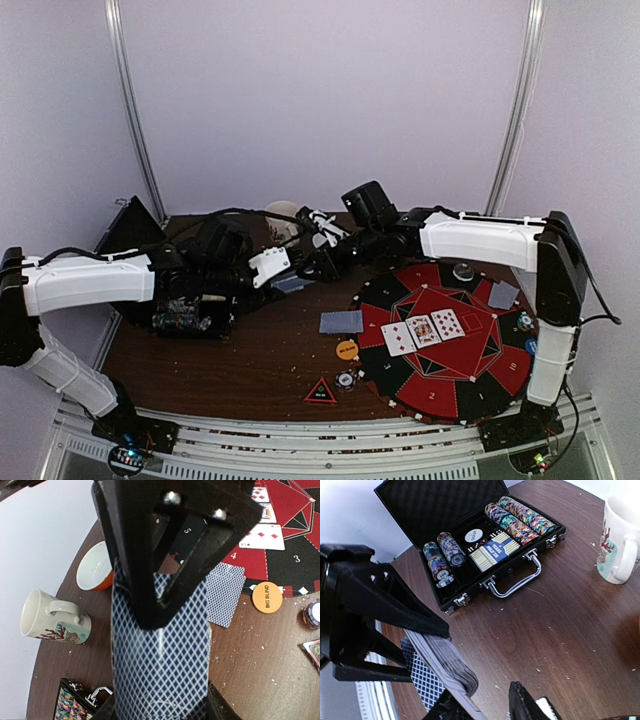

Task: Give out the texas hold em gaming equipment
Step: Pick up the poker card from the face-down deck piles.

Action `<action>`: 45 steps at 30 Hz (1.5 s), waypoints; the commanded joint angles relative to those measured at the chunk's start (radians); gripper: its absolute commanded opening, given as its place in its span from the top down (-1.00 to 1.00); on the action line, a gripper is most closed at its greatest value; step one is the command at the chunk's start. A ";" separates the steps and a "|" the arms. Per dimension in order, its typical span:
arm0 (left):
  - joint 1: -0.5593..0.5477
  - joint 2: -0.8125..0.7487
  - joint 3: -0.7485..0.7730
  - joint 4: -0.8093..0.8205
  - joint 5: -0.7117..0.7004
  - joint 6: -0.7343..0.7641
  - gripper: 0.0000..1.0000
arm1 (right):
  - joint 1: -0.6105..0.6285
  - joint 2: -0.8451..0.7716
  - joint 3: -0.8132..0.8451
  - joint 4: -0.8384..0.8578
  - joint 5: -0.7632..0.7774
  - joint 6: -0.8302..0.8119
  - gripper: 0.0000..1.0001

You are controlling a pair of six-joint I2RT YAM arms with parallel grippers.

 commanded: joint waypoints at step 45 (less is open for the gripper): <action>-0.008 -0.022 0.011 0.044 0.002 -0.009 0.12 | -0.615 -0.723 -0.734 0.022 0.392 0.649 1.00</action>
